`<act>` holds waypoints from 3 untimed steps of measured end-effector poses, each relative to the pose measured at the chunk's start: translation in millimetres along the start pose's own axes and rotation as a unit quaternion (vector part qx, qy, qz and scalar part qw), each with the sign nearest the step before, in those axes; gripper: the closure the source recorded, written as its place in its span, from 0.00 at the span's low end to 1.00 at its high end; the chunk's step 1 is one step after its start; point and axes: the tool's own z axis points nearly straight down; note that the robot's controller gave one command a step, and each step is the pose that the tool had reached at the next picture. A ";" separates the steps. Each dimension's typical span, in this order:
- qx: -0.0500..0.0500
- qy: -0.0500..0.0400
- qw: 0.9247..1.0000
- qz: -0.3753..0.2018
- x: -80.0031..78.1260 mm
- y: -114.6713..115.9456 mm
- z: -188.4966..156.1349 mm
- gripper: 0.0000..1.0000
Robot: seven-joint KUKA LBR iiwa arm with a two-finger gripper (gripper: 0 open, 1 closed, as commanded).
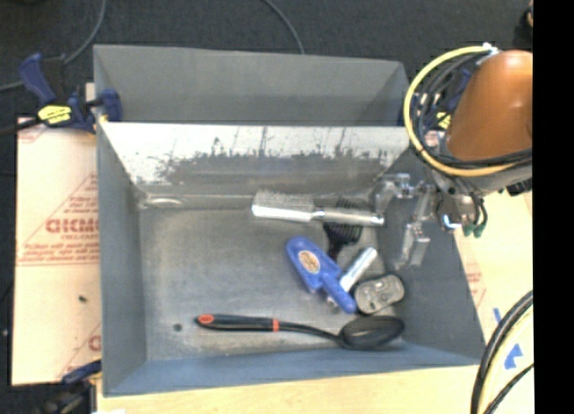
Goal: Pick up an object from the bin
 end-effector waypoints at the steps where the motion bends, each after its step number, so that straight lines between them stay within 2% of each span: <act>1: -0.001 0.000 0.997 0.078 36.2 31.0 109.2 0.00; 2: 0.000 -0.001 0.998 0.065 59.4 59.9 89.8 0.00; 3: 0.000 -0.002 0.981 -0.194 -1.6 0.4 96.3 0.00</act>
Offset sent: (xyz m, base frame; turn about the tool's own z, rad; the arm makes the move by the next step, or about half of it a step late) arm -0.0644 0.0672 -0.0778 0.1233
